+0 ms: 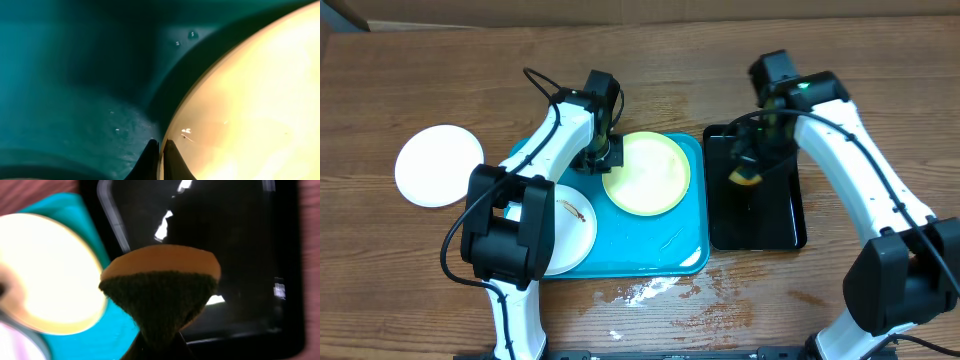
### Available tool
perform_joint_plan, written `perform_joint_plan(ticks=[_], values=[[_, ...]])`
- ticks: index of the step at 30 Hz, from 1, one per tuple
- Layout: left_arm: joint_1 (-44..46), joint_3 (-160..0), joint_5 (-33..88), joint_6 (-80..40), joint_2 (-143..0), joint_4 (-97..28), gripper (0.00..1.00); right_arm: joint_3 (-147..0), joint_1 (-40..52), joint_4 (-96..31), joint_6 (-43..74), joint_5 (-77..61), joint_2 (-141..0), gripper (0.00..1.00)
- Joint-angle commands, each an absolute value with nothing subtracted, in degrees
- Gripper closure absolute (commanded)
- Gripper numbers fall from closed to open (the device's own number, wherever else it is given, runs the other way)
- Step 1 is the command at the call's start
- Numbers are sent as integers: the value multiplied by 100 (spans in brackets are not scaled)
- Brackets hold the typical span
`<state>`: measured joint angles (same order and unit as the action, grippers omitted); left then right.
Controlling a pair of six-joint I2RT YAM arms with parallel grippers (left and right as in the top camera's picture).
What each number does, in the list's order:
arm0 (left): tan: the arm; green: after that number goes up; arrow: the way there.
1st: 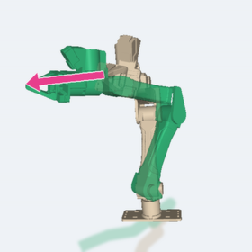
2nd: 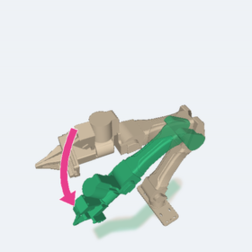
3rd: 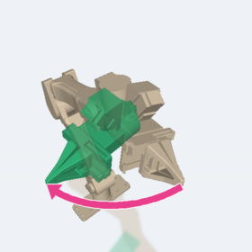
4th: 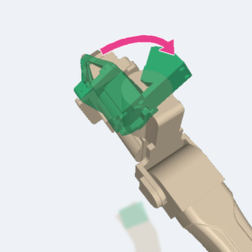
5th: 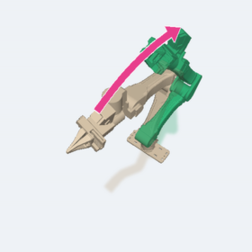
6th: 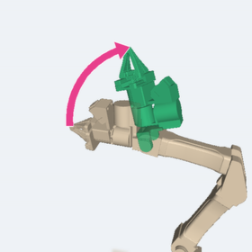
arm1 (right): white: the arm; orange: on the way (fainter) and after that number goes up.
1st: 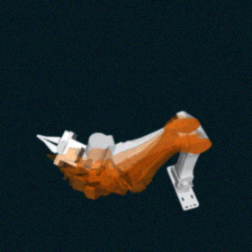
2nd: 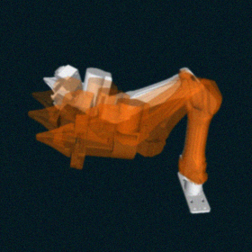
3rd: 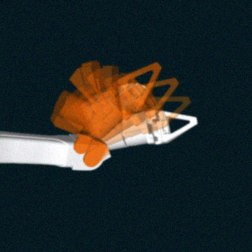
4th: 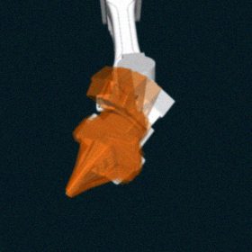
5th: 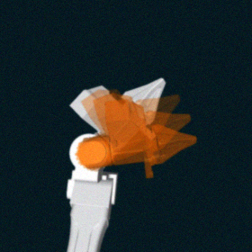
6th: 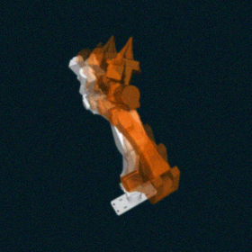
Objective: Clean dirty plates on tray and stack at the side
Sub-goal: 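Return the sponge to the black tray with the right gripper, then lift the yellow plate with the left gripper and tip it over the black tray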
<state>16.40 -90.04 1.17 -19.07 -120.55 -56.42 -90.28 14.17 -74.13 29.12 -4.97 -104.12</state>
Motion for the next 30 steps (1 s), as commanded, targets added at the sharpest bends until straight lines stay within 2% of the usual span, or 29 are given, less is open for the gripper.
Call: perform_joint_plan(ticks=[1, 9, 21, 30], values=[[1579, -9362, -362, -1876, -12084, -5675, 96, -8925, 1116, -7616, 2683, -36, -10372, 96], [1579, -9494, -720, -1881, -11802, -5675, 96, -8160, 913, -7247, 2517, 43, -10372, 96], [1579, -9706, -786, -1883, -11319, -5896, 96, -8068, 652, -7332, 2346, 80, -10372, 96], [1568, -10073, -115, -1975, -11321, -6018, 96, -7867, 598, -7367, 2093, -32, -10372, 96]])
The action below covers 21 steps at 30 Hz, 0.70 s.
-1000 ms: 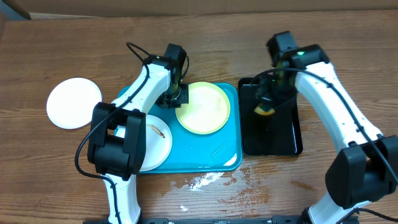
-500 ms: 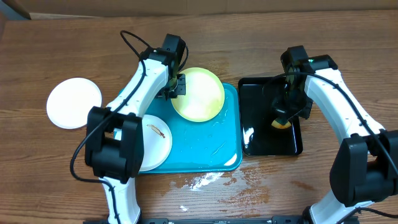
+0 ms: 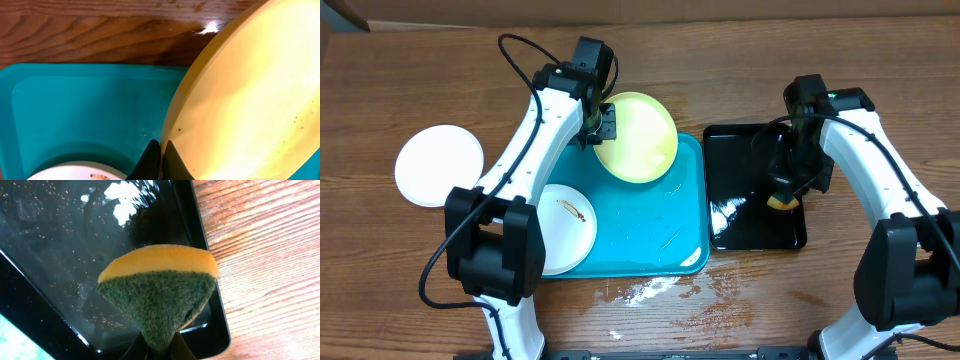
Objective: Clean dirty plates on tray and stack at the side
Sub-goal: 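Lift the yellow plate with the left gripper and tip it over the black tray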
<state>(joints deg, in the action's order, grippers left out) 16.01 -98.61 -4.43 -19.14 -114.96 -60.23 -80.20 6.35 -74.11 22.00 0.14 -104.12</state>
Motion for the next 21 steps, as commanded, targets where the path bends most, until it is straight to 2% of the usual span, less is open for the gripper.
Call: perform_joint_plan(ticks=[1, 13, 17, 19, 21], values=[[1568, -10097, -71, -1977, -11321, -6016, 96, -7760, 598, -7297, 2095, -34, -10372, 96], [1769, -10554, 141, -2043, -11321, -5935, 96, -6508, 587, -5994, 2053, -749, -10372, 94], [1988, -10567, 134, -2040, -11321, -5708, 96, -6261, 587, -5813, 2051, -790, -10372, 80], [2117, -10567, 134, -2062, -11321, -5572, 96, -6257, 587, -5835, 1890, -886, -10372, 77], [2252, -10567, 134, -2082, -11321, -5406, 96, -6270, 578, -5765, 1575, -1459, -10355, 62]])
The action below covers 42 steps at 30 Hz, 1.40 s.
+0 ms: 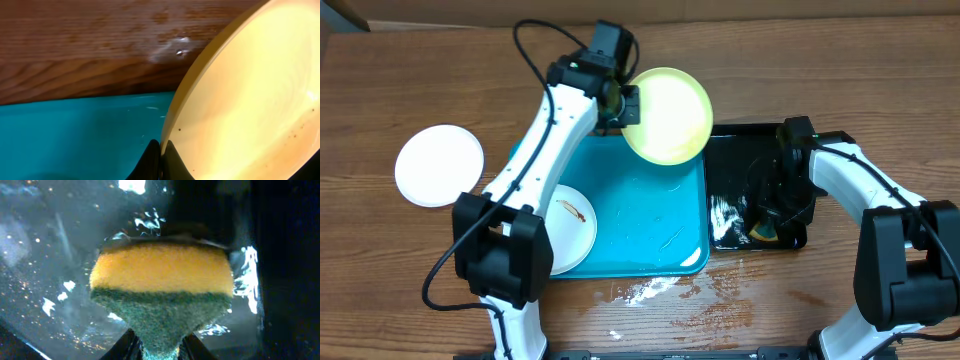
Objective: Clean dirty plates on tray and stack at the side
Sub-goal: 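Lift the yellow plate with the left gripper and tip it over the black tray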
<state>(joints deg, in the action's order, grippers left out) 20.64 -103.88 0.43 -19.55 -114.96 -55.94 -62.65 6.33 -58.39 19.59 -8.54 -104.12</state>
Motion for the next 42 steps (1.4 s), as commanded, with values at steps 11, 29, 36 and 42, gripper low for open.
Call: perform_joint_plan(ticks=[11, 29, 36, 42], values=[[2893, -10567, 106, -2145, -11321, -4587, 96, -7074, -43, -6534, 1452, -1831, -9286, 18], [4584, -10565, -3398, -342, -11321, -3242, 96, -7170, -467, -6447, 1194, -1955, -9139, 8], [5140, -10565, -5135, -123, -11321, -3035, 96, -7172, -1015, -6014, 1529, -1944, -9139, 0], [5518, -10565, -5535, -209, -11321, -3057, 96, -7170, -1800, -5983, 1719, -2222, -9139, 0]])
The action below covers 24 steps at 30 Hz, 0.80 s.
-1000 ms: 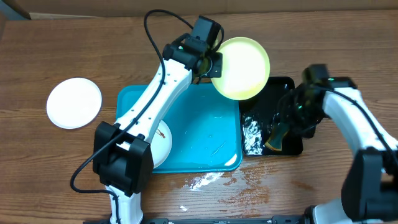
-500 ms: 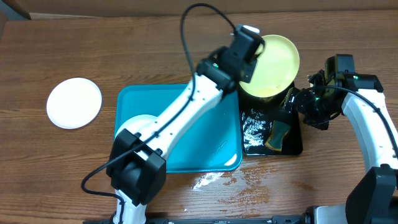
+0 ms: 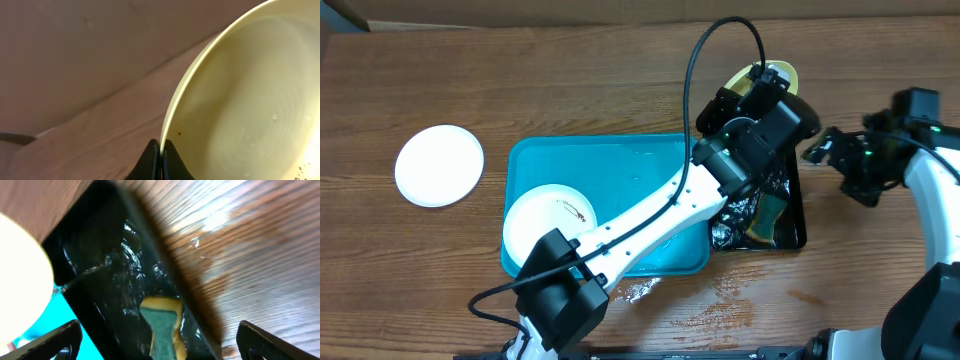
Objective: Clean dirty plates on tray and stack at the side
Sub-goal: 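Lift the yellow plate with the left gripper and tip it over the black tray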
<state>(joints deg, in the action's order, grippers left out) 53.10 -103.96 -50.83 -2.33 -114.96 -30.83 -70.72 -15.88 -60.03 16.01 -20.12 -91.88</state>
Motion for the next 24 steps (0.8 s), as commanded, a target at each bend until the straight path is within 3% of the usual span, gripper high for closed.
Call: perform_joint_plan(ticks=[1, 3, 10, 14, 15, 17, 24], values=[[5581, -10565, -5616, -99, -11321, -3044, 96, -7170, -1846, -5977, 1717, -2220, -9139, 0], [5645, -10565, -6283, 16, -11321, -2904, 96, -7170, -1868, -5979, 1717, -2217, -9139, 0], [5780, -10560, -6340, 311, -11321, -2947, 96, -7170, -1865, -5959, 1715, -2215, -9139, 0], [5763, -10547, -6305, 349, -11323, -2840, 96, -7170, -1865, -5966, 1717, -2215, -9139, 0], [5756, -10547, -5833, 257, -11323, -2921, 96, -7170, -1865, -5959, 1717, -2217, -9139, 0], [5806, -10536, -5708, 753, -11325, -2991, 96, -7170, -1865, -5944, 1715, -2217, -9139, 0], [5500, -10523, -5478, -158, -11323, -3245, 96, -7168, -1865, -5953, 1717, -2217, -9139, 0]])
